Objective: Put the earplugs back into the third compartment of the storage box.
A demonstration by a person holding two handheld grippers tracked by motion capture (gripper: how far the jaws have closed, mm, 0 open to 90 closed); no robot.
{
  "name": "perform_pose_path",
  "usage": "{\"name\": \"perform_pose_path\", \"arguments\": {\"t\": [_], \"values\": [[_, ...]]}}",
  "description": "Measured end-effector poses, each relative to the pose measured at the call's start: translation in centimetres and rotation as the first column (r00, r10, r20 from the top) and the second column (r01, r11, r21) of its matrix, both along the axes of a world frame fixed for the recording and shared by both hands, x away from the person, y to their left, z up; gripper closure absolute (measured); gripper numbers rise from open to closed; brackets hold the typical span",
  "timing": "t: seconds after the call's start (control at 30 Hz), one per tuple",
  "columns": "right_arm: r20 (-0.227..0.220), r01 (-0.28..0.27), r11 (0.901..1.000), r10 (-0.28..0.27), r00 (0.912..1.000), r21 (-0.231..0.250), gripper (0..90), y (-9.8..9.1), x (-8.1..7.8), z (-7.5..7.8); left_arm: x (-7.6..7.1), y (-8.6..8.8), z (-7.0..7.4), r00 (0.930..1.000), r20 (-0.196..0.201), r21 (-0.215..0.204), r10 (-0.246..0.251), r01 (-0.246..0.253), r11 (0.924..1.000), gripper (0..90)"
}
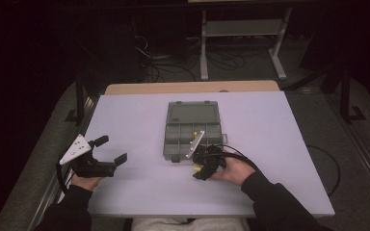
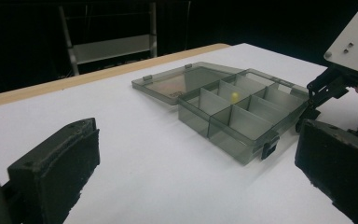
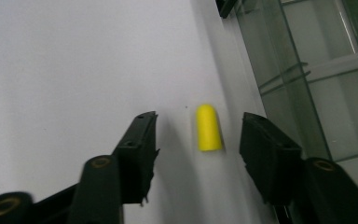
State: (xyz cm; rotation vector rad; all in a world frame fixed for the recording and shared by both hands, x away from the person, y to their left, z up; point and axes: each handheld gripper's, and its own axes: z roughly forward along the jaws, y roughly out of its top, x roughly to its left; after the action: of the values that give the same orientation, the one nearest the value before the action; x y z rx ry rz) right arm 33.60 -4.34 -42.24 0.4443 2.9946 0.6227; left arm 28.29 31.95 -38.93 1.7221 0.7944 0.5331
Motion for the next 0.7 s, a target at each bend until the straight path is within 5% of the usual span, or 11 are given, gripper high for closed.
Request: {"name": "perform_pose_path", "arguments": {"t": [0.5, 0.7], "values": [[-0.002, 0.013, 0.9999, -0.013, 0.9999, 0.007, 76.5, 0.32, 0.39, -0.12, 0.0, -0.03, 0.0, 1.0, 0.0, 0.001, -0.003, 0.003, 1.0, 0.0], [-0.009, 0.015, 0.9999, -0.015, 0.9998, 0.009, 77.9, 0.17, 0.38, 0.2, 0.01, -0.01, 0.0, 1.0, 0.0, 0.001, -0.003, 0.003, 1.0, 0.0]]}}
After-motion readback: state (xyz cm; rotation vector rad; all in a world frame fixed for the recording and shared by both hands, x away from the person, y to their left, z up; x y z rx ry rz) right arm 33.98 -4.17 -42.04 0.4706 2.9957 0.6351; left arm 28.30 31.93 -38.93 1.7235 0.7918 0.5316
